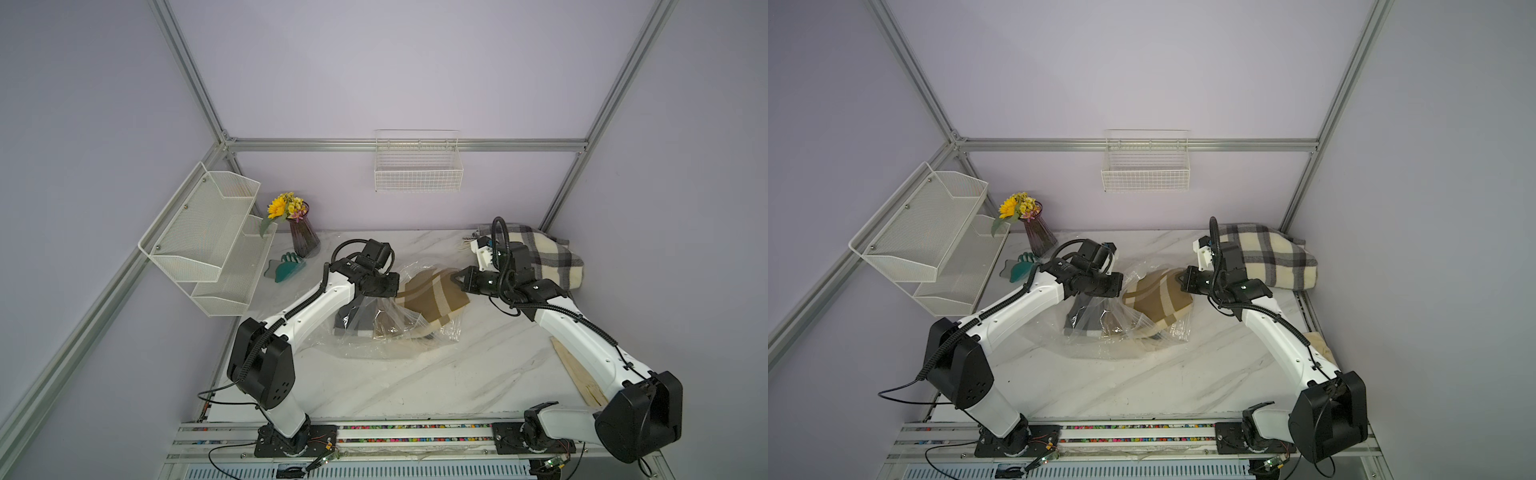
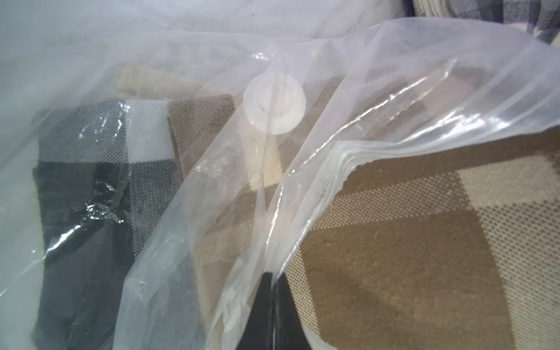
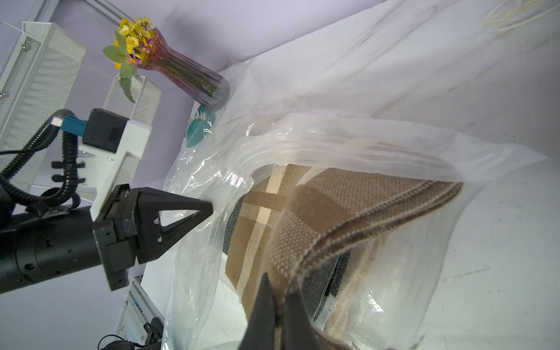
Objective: Take the scarf out of the vacuum bag
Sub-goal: Take out the scarf from the vacuum bag.
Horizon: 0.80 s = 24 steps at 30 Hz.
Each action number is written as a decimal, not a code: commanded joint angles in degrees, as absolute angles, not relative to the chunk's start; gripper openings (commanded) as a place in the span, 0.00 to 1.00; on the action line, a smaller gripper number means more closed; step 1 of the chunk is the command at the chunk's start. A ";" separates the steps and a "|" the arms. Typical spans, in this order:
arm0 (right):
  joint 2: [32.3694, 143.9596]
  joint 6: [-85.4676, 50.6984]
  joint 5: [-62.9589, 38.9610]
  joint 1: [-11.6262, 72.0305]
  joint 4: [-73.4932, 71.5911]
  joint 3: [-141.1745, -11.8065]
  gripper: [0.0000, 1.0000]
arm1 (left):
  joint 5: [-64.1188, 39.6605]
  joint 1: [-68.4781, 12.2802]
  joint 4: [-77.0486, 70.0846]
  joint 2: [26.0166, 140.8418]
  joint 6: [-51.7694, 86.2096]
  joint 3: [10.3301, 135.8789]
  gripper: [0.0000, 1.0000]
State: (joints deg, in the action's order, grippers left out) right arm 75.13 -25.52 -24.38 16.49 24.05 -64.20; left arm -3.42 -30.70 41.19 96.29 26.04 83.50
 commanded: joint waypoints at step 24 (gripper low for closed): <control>98.51 -30.25 -31.88 9.23 18.25 -96.04 0.00 | -14.66 -17.31 35.46 108.87 30.50 107.37 0.00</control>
